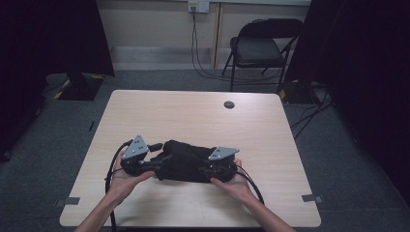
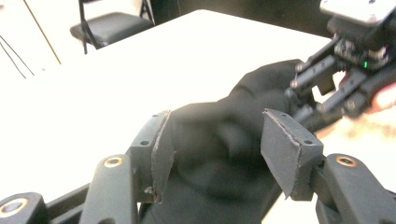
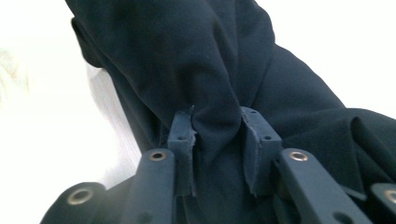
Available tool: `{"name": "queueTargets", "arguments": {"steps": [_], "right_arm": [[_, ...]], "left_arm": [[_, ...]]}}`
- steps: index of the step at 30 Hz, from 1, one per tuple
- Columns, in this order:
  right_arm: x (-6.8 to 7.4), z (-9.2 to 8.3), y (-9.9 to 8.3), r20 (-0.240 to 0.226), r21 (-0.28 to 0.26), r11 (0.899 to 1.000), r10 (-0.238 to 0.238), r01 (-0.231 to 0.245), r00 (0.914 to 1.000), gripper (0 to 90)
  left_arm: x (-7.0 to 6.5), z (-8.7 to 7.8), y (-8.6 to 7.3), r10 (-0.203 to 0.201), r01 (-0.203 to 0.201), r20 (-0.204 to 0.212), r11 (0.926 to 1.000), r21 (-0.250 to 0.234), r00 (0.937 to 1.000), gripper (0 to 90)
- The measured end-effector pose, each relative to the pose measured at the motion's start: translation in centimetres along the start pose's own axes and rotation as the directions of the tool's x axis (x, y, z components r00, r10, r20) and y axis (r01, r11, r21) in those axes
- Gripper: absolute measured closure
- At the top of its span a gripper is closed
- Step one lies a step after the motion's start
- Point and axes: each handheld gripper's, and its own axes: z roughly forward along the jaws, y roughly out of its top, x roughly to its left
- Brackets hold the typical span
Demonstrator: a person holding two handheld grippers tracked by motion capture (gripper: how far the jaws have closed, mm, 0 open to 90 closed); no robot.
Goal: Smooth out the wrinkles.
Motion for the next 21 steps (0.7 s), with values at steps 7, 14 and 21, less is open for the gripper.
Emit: {"name": "queueTargets", "arguments": {"steps": [7, 14, 21], "right_arm": [[0.3, -0.8, 0.2, -0.047, -0.002, 1.000, 0.018, -0.018, 0.9988, 51.5], [-0.5, -4.7, 1.0, -0.080, -0.045, 0.993, 0.108, -0.111, 0.9910, 49.6], [-2.4, -3.7, 2.5, 0.048, -0.065, 0.994, 0.093, -0.090, 0.9945, 41.4]], "left_arm": [[0.0, 4.0, 2.4, -0.018, 0.010, 0.074, 0.9942, 0.107, 0.9971, 41.2], [-1.0, 6.0, -2.6, 0.016, -0.040, 0.078, 0.9463, 0.321, 0.9968, 36.5], [-0.9, 6.1, -3.3, 0.029, -0.048, 0.067, 0.9544, 0.295, 0.9973, 35.3]]}}
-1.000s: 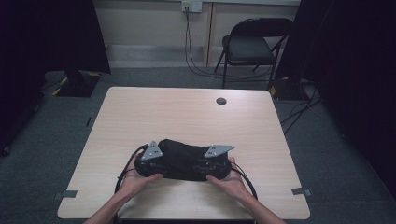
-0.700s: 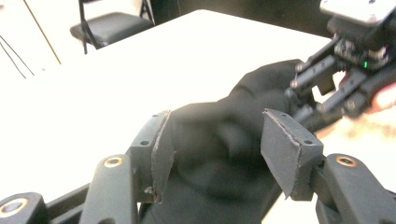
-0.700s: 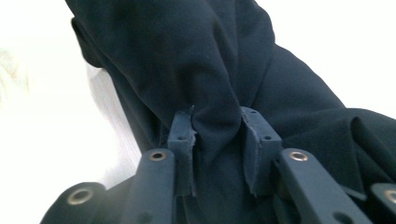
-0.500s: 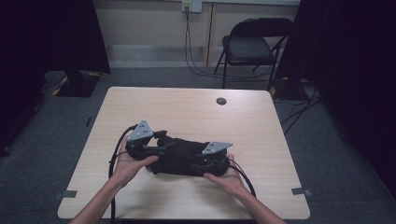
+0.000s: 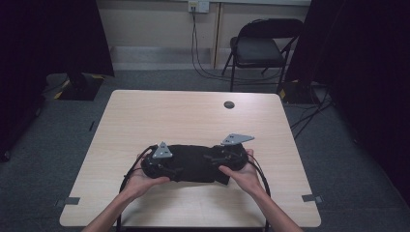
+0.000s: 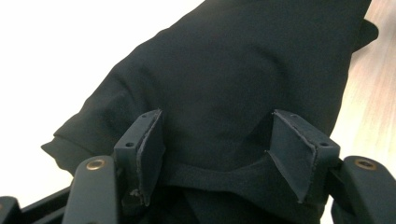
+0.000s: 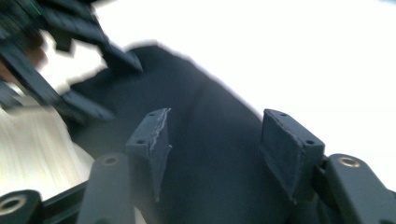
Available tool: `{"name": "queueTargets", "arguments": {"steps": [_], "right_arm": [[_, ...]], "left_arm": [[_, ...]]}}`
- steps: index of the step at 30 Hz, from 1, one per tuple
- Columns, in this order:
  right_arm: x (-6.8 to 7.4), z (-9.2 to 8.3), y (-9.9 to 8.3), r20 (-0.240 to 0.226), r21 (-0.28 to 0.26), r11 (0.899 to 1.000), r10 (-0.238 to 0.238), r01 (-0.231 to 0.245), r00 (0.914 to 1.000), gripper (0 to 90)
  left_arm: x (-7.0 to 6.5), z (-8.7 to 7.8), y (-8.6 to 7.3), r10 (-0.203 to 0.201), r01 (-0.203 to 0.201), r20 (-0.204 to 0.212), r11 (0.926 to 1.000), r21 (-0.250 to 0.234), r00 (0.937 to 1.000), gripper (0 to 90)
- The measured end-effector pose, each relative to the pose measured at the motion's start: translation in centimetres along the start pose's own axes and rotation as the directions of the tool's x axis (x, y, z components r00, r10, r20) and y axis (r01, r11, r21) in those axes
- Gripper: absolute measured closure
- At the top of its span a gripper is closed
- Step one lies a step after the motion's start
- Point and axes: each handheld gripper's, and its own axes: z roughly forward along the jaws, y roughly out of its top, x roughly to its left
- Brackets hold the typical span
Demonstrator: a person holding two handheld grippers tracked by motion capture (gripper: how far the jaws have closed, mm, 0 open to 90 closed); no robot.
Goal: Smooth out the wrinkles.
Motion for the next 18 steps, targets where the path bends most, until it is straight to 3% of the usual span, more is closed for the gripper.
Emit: {"name": "queueTargets", "arguments": {"steps": [3, 6, 8, 9, 11, 12, 13, 16, 18], "right_arm": [[-0.5, 1.9, -2.1, 0.021, 0.094, 0.995, -0.020, 0.018, 0.9996, 37.4], [-0.4, 1.9, -3.2, 0.040, 0.082, 0.996, -0.044, 0.041, 0.9982, 36.6], [-0.1, 2.1, -3.5, 0.049, 0.098, 0.993, -0.072, 0.067, 0.9962, 35.8], [0.0, 2.3, -3.8, 0.057, 0.105, 0.991, -0.084, 0.078, 0.9949, 35.7], [0.1, 2.4, -3.9, 0.062, 0.098, 0.993, -0.078, 0.072, 0.9950, 35.6], [0.1, 2.3, -3.9, 0.062, 0.101, 0.992, -0.077, 0.071, 0.9951, 35.6], [0.2, 2.2, -3.9, 0.064, 0.101, 0.992, -0.080, 0.073, 0.9948, 35.1], [0.4, 1.5, -3.6, 0.070, 0.088, 0.994, -0.068, 0.062, 0.9952, 33.2], [0.3, 0.8, -3.4, 0.083, 0.071, 0.997, -0.045, 0.039, 0.9955, 29.2]], "left_arm": [[0.0, -0.1, -0.2, 0.002, -0.002, 0.005, 1.0000, -0.008, 1.0000, 35.5], [0.5, -0.9, 0.3, -0.031, 0.033, 0.029, 0.9969, -0.071, 0.9991, 37.6], [1.1, -1.6, 0.9, -0.073, 0.075, 0.021, 0.9866, -0.145, 0.9972, 39.5], [1.4, -1.7, 1.2, -0.082, 0.083, 0.015, 0.9846, -0.154, 0.9965, 38.5], [1.6, -1.2, 0.9, -0.063, 0.064, 0.013, 0.9934, -0.095, 0.9979, 33.2], [1.5, -0.3, 0.1, -0.058, 0.058, 0.018, 0.9980, -0.026, 0.9982, 33.3], [1.5, 0.1, -0.4, -0.055, 0.055, 0.027, 0.9985, 0.003, 0.9981, 30.7], [1.6, 0.5, -0.4, -0.072, 0.072, 0.021, 0.9972, 0.022, 0.9972, 27.1], [1.6, 0.7, -0.6, -0.057, 0.056, 0.018, 0.9981, 0.027, 0.9982, 26.3]]}}
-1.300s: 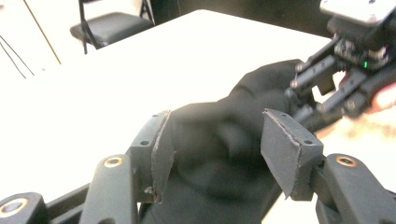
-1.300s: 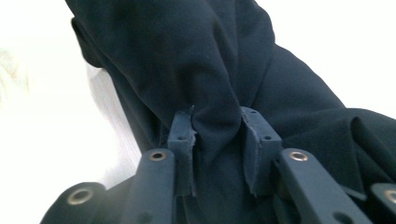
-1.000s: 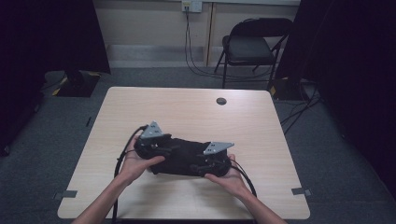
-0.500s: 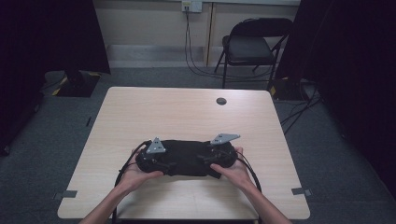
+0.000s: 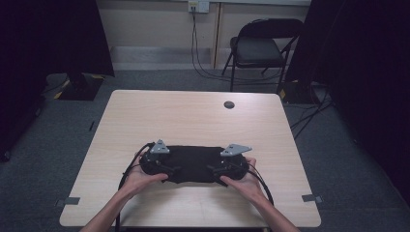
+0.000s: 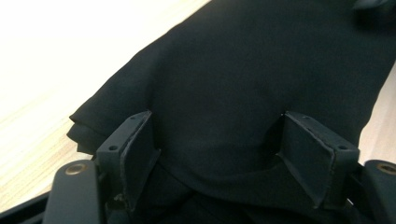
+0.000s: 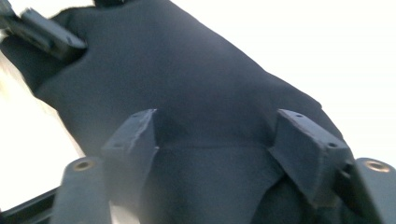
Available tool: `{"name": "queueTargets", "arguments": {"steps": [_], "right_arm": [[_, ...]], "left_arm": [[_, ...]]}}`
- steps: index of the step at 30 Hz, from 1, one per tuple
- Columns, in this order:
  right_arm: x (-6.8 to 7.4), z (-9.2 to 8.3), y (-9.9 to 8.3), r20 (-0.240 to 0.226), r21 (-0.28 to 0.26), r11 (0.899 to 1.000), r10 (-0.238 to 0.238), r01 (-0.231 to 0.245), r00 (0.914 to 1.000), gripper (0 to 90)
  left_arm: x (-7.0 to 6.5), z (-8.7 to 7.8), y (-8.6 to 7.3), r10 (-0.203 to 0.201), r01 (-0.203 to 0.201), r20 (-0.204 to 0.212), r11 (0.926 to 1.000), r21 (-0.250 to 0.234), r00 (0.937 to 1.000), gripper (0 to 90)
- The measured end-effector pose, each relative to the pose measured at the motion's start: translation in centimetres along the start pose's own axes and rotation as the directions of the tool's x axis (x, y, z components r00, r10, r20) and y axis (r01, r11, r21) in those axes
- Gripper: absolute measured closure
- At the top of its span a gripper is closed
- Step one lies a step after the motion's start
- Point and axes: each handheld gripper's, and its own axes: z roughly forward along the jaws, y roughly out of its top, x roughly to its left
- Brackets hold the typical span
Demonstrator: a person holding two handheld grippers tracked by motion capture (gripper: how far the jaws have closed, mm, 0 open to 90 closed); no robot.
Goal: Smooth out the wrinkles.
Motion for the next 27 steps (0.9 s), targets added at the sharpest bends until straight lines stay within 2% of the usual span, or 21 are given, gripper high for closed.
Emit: {"name": "queueTargets", "arguments": {"steps": [3, 5, 6, 9, 11, 13, 14, 16, 20, 22, 23, 27], "right_arm": [[-0.4, -0.1, -0.5, 0.009, 0.020, 0.999, 0.025, -0.025, 0.9996, 28.4], [-0.6, 0.7, -1.2, 0.006, 0.050, 0.998, 0.033, -0.033, 0.9994, 27.9], [-0.8, 1.2, -1.5, -0.002, 0.047, 0.998, 0.038, -0.038, 0.9993, 27.1], [-1.4, 2.0, -1.4, 0.012, 0.029, 0.999, 0.029, -0.029, 0.9995, 27.1], [-2.0, 2.5, -1.3, 0.009, 0.019, 0.998, 0.052, -0.052, 0.9986, 27.0], [-2.5, 3.0, -1.3, 0.014, 0.009, 0.998, 0.061, -0.061, 0.9980, 27.0], [-2.6, 3.2, -1.2, 0.019, 0.002, 0.998, 0.062, -0.062, 0.9979, 27.0], [-3.0, 3.5, -1.2, 0.025, -0.019, 0.998, 0.056, -0.055, 0.9981, 26.9], [-3.2, 2.9, -1.0, 0.011, -0.033, 0.997, 0.072, -0.071, 0.9974, 25.2], [-3.1, 2.0, -0.6, 0.007, -0.030, 0.997, 0.078, -0.078, 0.9969, 22.3], [-3.2, 1.6, -0.5, 0.005, -0.034, 0.996, 0.086, -0.086, 0.9963, 21.5], [-3.2, 0.1, -0.4, -0.009, -0.042, 0.993, 0.113, -0.114, 0.9935, 19.8]], "left_arm": [[0.2, 0.3, -0.2, -0.004, 0.004, 0.010, 1.0000, 0.001, 0.9999, 27.0], [0.0, 0.4, -0.2, 0.005, -0.005, -0.007, 1.0000, 0.000, 1.0000, 28.0], [-0.2, 0.6, -0.2, 0.005, -0.005, -0.018, 1.0000, 0.003, 0.9998, 27.9], [-0.1, 1.1, -0.4, 0.005, -0.005, -0.038, 1.0000, -0.006, 0.9993, 27.3], [0.3, 1.4, -0.5, -0.002, 0.000, -0.058, 0.9996, -0.027, 0.9983, 27.3], [0.6, 1.8, -0.6, 0.009, -0.013, -0.083, 0.9986, -0.051, 0.9965, 27.4], [0.6, 1.9, -0.8, -0.001, -0.006, -0.099, 0.9974, -0.072, 0.9951, 27.4], [0.7, 1.9, -0.8, -0.008, 0.000, -0.096, 0.9967, -0.081, 0.9953, 27.3], [0.8, 1.1, -0.7, -0.027, 0.018, -0.082, 0.9942, -0.106, 0.9963, 26.6], [1.0, 0.2, -0.7, -0.050, 0.041, -0.060, 0.9906, -0.130, 0.9970, 26.0], [1.0, -0.1, -0.7, -0.049, 0.040, -0.062, 0.9906, -0.131, 0.9969, 25.9], [1.1, -2.3, -0.9, -0.077, 0.066, -0.054, 0.9830, -0.171, 0.9956, 24.7]]}}
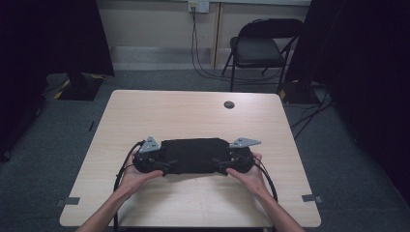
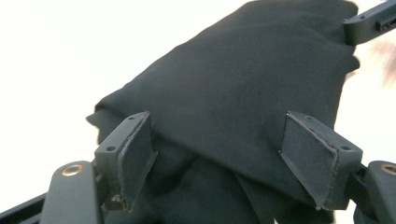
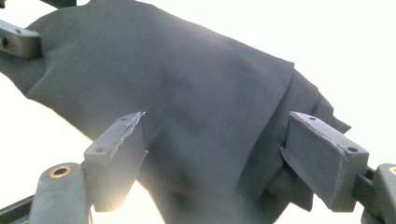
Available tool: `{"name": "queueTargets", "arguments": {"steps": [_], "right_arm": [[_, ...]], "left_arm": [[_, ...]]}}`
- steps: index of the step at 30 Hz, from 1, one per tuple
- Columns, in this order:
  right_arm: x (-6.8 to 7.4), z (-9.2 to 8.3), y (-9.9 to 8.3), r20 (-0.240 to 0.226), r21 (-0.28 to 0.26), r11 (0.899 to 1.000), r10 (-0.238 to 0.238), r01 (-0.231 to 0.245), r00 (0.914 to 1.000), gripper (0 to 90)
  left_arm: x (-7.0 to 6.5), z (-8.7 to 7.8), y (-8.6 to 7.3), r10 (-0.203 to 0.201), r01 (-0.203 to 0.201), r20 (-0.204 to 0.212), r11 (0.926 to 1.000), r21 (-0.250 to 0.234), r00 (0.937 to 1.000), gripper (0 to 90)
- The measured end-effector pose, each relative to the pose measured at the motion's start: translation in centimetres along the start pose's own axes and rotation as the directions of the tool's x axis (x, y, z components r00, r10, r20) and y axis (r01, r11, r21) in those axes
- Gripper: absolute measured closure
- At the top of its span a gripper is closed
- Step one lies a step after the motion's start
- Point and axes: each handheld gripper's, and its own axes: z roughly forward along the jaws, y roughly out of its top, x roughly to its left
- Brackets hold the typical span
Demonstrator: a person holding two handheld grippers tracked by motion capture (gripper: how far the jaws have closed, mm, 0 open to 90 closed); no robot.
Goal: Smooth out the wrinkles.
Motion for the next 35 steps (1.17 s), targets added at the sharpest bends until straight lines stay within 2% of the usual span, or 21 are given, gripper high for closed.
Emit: {"name": "queueTargets", "arguments": {"steps": [3, 5, 8, 10, 11, 12, 14, 17, 18, 19, 21, 22, 23, 25, 27, 28, 31, 35], "right_arm": [[0.1, -1.0, 0.0, 0.005, -0.008, 1.000, 0.009, -0.009, 0.9999, 19.7], [0.2, -2.4, -0.1, 0.002, -0.031, 0.999, 0.028, -0.028, 0.9996, 19.6], [0.1, -3.9, -0.3, 0.005, -0.051, 0.998, 0.040, -0.040, 0.9992, 20.2], [-0.2, -5.1, -0.8, 0.025, -0.054, 0.998, 0.043, -0.042, 0.9987, 20.3], [-0.4, -5.4, -1.0, 0.036, -0.052, 0.998, 0.048, -0.046, 0.9982, 20.4], [-0.9, -6.0, -1.6, 0.058, -0.045, 0.997, 0.062, -0.059, 0.9964, 20.4], [-1.9, -6.8, -2.6, 0.088, -0.031, 0.996, 0.090, -0.088, 0.9920, 20.4], [-3.5, -7.6, -4.1, 0.152, 0.007, 0.991, 0.133, -0.135, 0.9794, 22.0], [-4.1, -7.7, -4.7, 0.176, 0.024, 0.988, 0.147, -0.153, 0.9733, 22.5], [-4.6, -7.7, -5.2, 0.190, 0.033, 0.986, 0.157, -0.166, 0.9692, 22.2], [-5.5, -7.5, -6.4, 0.246, 0.081, 0.982, 0.149, -0.174, 0.9578, 22.4], [-5.9, -7.5, -6.8, 0.261, 0.087, 0.980, 0.153, -0.181, 0.9532, 22.9], [-6.1, -7.5, -6.9, 0.256, 0.084, 0.977, 0.167, -0.194, 0.9521, 22.6], [-6.0, -7.3, -7.1, 0.283, 0.082, 0.981, 0.146, -0.176, 0.9478, 22.2], [-5.9, -6.8, -7.3, 0.285, 0.122, 0.977, 0.133, -0.173, 0.9494, 19.4], [-5.7, -6.6, -7.5, 0.302, 0.129, 0.979, 0.113, -0.158, 0.9467, 18.7], [-5.6, -6.3, -8.0, 0.316, 0.081, 0.988, 0.097, -0.128, 0.9438, 15.2], [-5.5, -6.3, -8.1, 0.328, 0.076, 0.988, 0.105, -0.136, 0.9389, 15.2]], "left_arm": [[0.2, -1.4, -0.4, -0.017, 0.017, 0.008, 0.9998, 0.003, 0.9998, 24.0], [0.3, -2.6, -0.8, -0.019, 0.019, 0.004, 0.9998, 0.004, 0.9998, 23.0], [0.8, -4.1, -1.8, -0.035, 0.035, -0.016, 0.9994, -0.001, 0.9993, 23.0], [1.4, -4.9, -2.5, -0.053, 0.054, -0.041, 0.9982, 0.025, 0.9978, 23.1], [2.0, -5.4, -3.1, -0.069, 0.072, -0.067, 0.9963, 0.047, 0.9954, 23.1], [2.4, -5.7, -3.7, -0.087, 0.093, -0.082, 0.9934, 0.068, 0.9928, 22.9], [3.1, -6.2, -4.9, -0.089, 0.102, -0.115, 0.9885, 0.112, 0.9894, 23.3], [4.0, -6.2, -6.5, -0.140, 0.166, -0.154, 0.9708, 0.173, 0.9781, 24.2], [4.2, -6.0, -6.8, -0.150, 0.181, -0.172, 0.9671, 0.179, 0.9736, 23.6], [4.5, -5.7, -7.3, -0.150, 0.190, -0.194, 0.9602, 0.205, 0.9695, 22.8], [4.5, -5.5, -7.4, -0.126, 0.170, -0.217, 0.9653, 0.198, 0.9680, 21.9], [4.4, -5.5, -7.4, -0.129, 0.174, -0.220, 0.9646, 0.198, 0.9669, 22.3], [4.3, -5.4, -7.5, -0.116, 0.162, -0.228, 0.9675, 0.194, 0.9666, 22.2], [4.2, -5.2, -7.7, -0.118, 0.160, -0.231, 0.9718, 0.173, 0.9659, 19.0], [4.1, -5.0, -8.0, -0.120, 0.157, -0.237, 0.9776, 0.141, 0.9640, 15.7], [4.1, -5.0, -8.1, -0.115, 0.150, -0.237, 0.9797, 0.133, 0.9646, 14.4], [4.1, -5.0, -8.2, -0.115, 0.148, -0.240, 0.9808, 0.127, 0.9638, 13.6], [4.1, -5.0, -8.2, -0.116, 0.150, -0.244, 0.9804, 0.127, 0.9629, 13.7]]}}
